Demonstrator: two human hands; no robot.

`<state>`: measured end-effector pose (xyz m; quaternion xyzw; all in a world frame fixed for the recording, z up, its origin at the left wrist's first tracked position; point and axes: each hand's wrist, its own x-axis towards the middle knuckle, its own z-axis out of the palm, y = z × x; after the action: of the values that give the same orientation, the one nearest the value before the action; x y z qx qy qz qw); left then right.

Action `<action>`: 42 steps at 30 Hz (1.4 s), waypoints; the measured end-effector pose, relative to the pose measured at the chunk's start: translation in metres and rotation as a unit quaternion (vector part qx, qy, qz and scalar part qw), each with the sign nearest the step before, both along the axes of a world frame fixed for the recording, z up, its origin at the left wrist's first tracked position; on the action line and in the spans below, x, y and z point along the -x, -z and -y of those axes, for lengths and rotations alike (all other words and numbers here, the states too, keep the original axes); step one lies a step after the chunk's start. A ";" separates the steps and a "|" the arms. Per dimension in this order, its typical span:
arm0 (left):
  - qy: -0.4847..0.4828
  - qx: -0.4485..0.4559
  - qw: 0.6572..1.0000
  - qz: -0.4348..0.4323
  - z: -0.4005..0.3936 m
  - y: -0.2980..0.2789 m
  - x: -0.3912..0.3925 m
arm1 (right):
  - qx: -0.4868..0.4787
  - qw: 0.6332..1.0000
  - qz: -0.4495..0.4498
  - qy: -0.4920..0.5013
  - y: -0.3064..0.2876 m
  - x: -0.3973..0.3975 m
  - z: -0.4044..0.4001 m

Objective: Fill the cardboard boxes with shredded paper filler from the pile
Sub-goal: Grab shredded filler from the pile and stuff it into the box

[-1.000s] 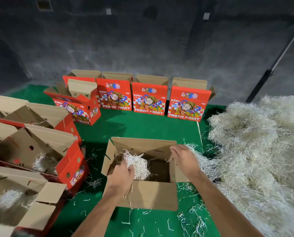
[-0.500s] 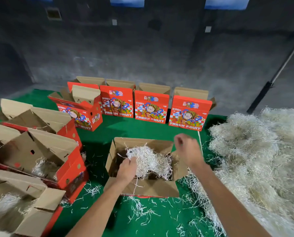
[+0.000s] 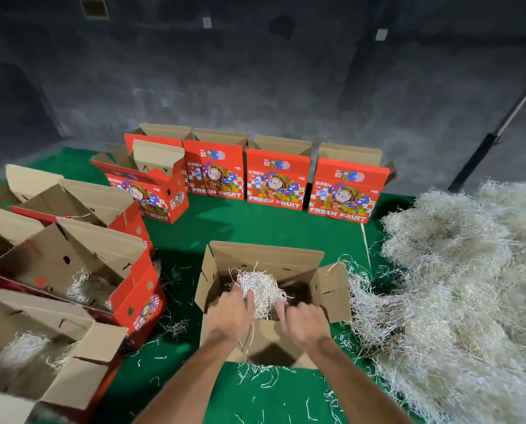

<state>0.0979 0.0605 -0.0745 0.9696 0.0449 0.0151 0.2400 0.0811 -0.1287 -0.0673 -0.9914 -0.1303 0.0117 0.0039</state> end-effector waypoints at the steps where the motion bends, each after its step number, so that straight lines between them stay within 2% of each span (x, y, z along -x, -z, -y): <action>1: -0.003 0.006 1.000 0.002 0.001 -0.001 0.001 | -0.001 1.000 0.004 -0.007 0.002 0.001 0.001; 4: -0.004 0.037 0.999 0.009 0.003 -0.003 0.008 | -0.013 0.999 0.029 0.010 0.010 0.002 0.001; 10: -0.043 -0.029 0.998 -0.025 0.001 -0.003 0.037 | 0.003 0.999 0.028 0.024 0.009 0.018 0.006; 12: -0.036 -0.010 0.999 -0.031 -0.001 -0.004 0.034 | 0.002 0.999 0.036 0.034 -0.001 0.021 0.005; 16: -0.021 0.099 0.992 -0.071 -0.007 -0.007 0.020 | 0.035 0.997 0.036 0.066 -0.014 0.009 0.004; 19: -0.040 0.042 0.992 -0.108 -0.012 -0.013 0.012 | 0.100 0.994 -0.012 0.047 -0.020 0.003 0.010; 22: -0.020 0.019 0.989 -0.142 -0.014 -0.022 0.004 | 0.170 0.985 -0.037 -0.019 -0.022 -0.002 0.022; 25: -0.004 -0.012 0.985 -0.175 -0.014 -0.039 -0.004 | 0.179 0.982 -0.035 -0.049 -0.029 -0.007 0.029; 28: 0.020 0.041 0.979 -0.200 -0.009 -0.047 -0.008 | 0.123 0.991 -0.046 0.010 -0.040 -0.009 0.030; 32: 0.012 0.132 0.966 -0.223 -0.006 -0.037 0.001 | 0.103 0.992 -0.058 0.049 -0.038 0.000 0.024; 34: 0.002 0.202 0.956 -0.213 -0.002 -0.032 0.010 | 0.039 0.991 -0.096 0.081 -0.030 0.006 0.022; 35: -0.013 0.249 0.945 -0.213 0.002 -0.032 0.014 | -0.026 0.984 -0.134 0.116 -0.028 0.008 0.020; 36: -0.045 0.318 0.921 -0.219 0.006 -0.033 0.017 | -0.114 0.963 -0.183 0.161 -0.026 0.009 0.017; 37: -0.087 0.403 0.883 -0.223 0.012 -0.035 0.020 | -0.229 0.921 -0.232 0.212 -0.027 0.010 0.013; 38: -0.127 0.474 0.843 -0.219 0.017 -0.036 0.022 | -0.357 0.855 -0.266 0.265 -0.027 0.011 0.008; 39: -0.143 0.503 0.827 -0.207 0.023 -0.037 0.025 | -0.489 0.767 -0.293 0.295 -0.028 0.013 0.000; 40: -0.129 0.489 0.841 -0.191 0.031 -0.038 0.029 | -0.613 0.671 -0.301 0.289 -0.028 0.015 -0.009; 41: -0.102 0.453 0.869 -0.171 0.040 -0.038 0.033 | -0.694 0.604 -0.295 0.259 -0.032 0.016 -0.018; 42: -0.079 0.410 0.897 -0.144 0.048 -0.038 0.037 | -0.723 0.585 -0.279 0.239 -0.038 0.020 -0.026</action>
<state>0.0614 0.0120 -0.0364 0.7699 0.1573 -0.1255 0.6056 0.0614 -0.1030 -0.0297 -0.6054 0.1532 0.1887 0.7579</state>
